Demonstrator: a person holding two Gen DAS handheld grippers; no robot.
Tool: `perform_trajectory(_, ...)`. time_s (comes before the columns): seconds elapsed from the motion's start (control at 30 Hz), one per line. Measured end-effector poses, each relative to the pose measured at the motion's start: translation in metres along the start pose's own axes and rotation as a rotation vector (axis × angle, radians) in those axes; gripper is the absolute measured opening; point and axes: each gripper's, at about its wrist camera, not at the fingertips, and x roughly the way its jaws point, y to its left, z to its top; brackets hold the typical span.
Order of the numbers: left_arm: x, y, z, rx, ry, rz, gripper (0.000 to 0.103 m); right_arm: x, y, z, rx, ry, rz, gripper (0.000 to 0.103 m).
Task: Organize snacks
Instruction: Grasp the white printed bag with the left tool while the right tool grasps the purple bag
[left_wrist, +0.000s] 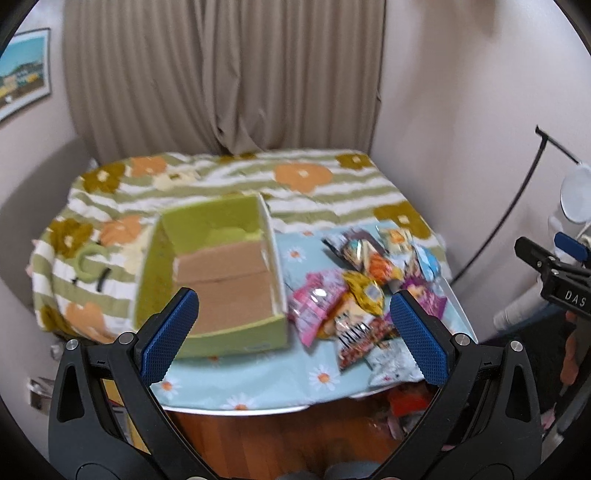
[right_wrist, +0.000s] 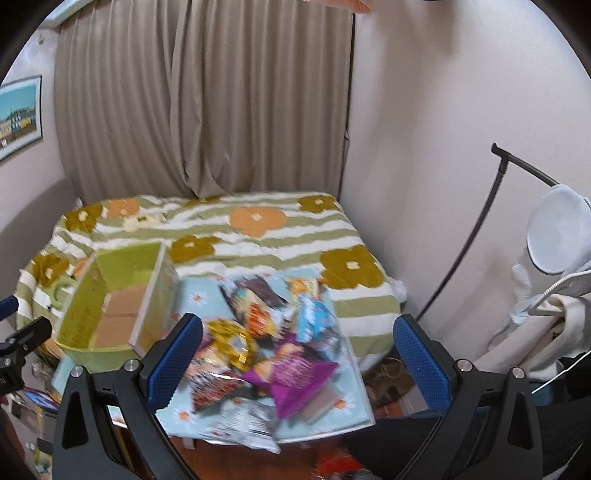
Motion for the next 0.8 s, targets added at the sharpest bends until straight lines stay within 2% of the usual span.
perform_trajectory(0.17, 0.037, -0.028, -0.022, -0.033, 0.112, -0.062, 0.103, 0.032, -0.027, -0.023, -0.025, 0.083, 0.021, 0.103)
perform_trajectory(0.23, 0.053, -0.044, -0.031, -0.031, 0.153, -0.060, 0.103, 0.049, -0.038, -0.030, -0.030, 0.115, 0.037, 0.103)
perform_trajectory(0.4, 0.102, -0.086, -0.057, -0.068, 0.267, -0.094, 0.102, 0.095, -0.062, -0.051, -0.032, 0.206, 0.126, 0.103)
perform_trajectory(0.57, 0.148, -0.126, -0.089, -0.058, 0.370, -0.084, 0.102, 0.136, -0.067, -0.063, -0.068, 0.274, 0.208, 0.103)
perform_trajectory(0.8, 0.195, -0.153, -0.117, -0.046, 0.450, -0.037, 0.102, 0.185, -0.053, -0.077, -0.140, 0.344, 0.304, 0.103)
